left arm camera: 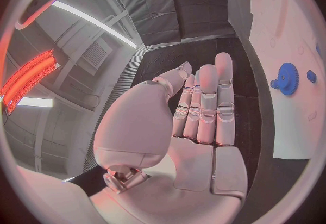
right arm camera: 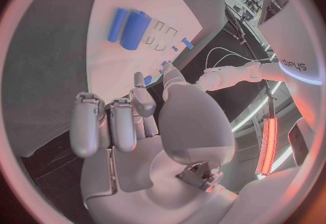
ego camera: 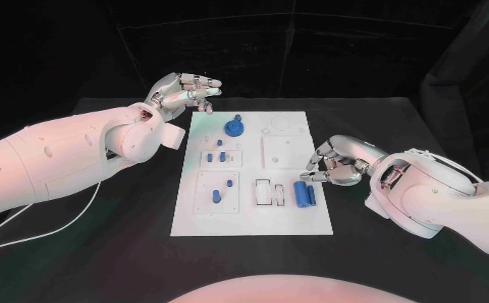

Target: Assemble the parts on the task board

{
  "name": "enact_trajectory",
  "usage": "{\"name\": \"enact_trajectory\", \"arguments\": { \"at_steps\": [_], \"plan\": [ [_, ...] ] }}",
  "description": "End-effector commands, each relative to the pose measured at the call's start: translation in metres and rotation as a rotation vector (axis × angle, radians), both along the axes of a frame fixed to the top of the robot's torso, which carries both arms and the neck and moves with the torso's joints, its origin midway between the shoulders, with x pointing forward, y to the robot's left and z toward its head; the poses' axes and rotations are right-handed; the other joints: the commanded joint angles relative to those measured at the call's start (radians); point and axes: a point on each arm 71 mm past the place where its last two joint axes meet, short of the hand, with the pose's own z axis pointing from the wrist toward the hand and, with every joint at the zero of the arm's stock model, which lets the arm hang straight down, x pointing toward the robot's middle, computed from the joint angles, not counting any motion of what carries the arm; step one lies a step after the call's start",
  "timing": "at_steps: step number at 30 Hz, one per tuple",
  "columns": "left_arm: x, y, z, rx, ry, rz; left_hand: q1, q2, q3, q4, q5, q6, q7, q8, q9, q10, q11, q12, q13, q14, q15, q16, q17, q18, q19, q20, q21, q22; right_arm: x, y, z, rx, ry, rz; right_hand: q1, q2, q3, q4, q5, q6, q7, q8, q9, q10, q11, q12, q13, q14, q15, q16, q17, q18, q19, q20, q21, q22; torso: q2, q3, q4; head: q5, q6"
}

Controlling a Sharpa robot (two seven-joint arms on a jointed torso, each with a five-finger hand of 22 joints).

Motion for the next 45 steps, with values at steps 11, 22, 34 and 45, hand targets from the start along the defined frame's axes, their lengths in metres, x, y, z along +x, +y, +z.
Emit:
{"name": "enact_trajectory", "arguments": {
  "at_steps": [11, 22, 34, 45],
  "plan": [
    [0.0, 0.001, 0.0, -0.008, -0.008, -0.004, 0.003, 0.009, -0.005, -0.002, 0.0, -0.006, 0.001, 0.007, -0.001, -0.004, 0.001, 0.006, 0.001, -0.007, 0.0, -0.006, -0.001, 0.006, -0.008, 0.001, -0.004, -0.001, -0.004, 0.01, -0.015, -0.157, 0.023, -0.039, 0.026, 0.017, -0.08, 0.06, 0.015, -0.033, -0.001, 0.044, 0.035, 0.042, 0.003, 0.137, 0.19, 0.067, -0.005, 0.027, 0.052, -0.022, 0.031, 0.0, 0.019, 0.042, -0.005, -0.002, -0.0063, -0.003, -0.009],
    [0.0, 0.001, -0.001, -0.007, -0.005, -0.005, 0.003, 0.009, -0.005, -0.002, 0.0, -0.006, 0.001, 0.007, -0.001, -0.004, 0.001, 0.006, 0.001, -0.007, 0.0, -0.006, -0.001, 0.006, -0.008, 0.001, -0.004, -0.001, -0.005, 0.016, -0.027, -0.232, 0.048, -0.012, 0.031, 0.017, -0.096, 0.068, 0.013, -0.035, -0.003, 0.058, 0.047, 0.057, 0.002, 0.165, 0.229, 0.071, -0.005, 0.04, 0.078, -0.026, 0.037, 0.0, 0.03, 0.062, -0.006, -0.0013, -0.0048, -0.005, -0.016],
    [-0.001, 0.003, -0.001, -0.006, 0.0, -0.008, 0.002, 0.009, -0.007, -0.001, 0.0, -0.005, 0.001, 0.008, -0.001, -0.005, 0.001, 0.007, 0.001, -0.007, 0.0, -0.006, -0.002, 0.006, -0.008, 0.001, -0.005, -0.002, -0.012, 0.024, -0.043, -0.262, 0.076, 0.017, 0.029, 0.021, -0.107, 0.072, 0.014, -0.036, -0.004, 0.068, 0.055, 0.057, 0.002, 0.169, 0.237, 0.071, -0.005, 0.042, 0.082, -0.027, 0.037, 0.0, 0.032, 0.064, -0.005, -0.0014, -0.0062, -0.001, -0.018],
    [-0.001, 0.003, -0.001, -0.005, 0.003, -0.011, 0.001, 0.009, -0.008, -0.001, 0.0, -0.006, 0.001, 0.008, -0.001, -0.005, 0.001, 0.007, 0.001, -0.007, 0.0, -0.006, -0.003, 0.006, -0.008, 0.002, -0.005, -0.002, -0.008, 0.029, -0.049, -0.28, 0.058, 0.011, 0.047, 0.031, -0.111, 0.065, 0.027, -0.04, -0.005, 0.079, 0.065, 0.057, 0.001, 0.171, 0.245, 0.071, -0.006, 0.044, 0.084, -0.027, 0.037, 0.0, 0.033, 0.067, -0.005, -0.0015, -0.005, 0.001, -0.02]
  ]
}}
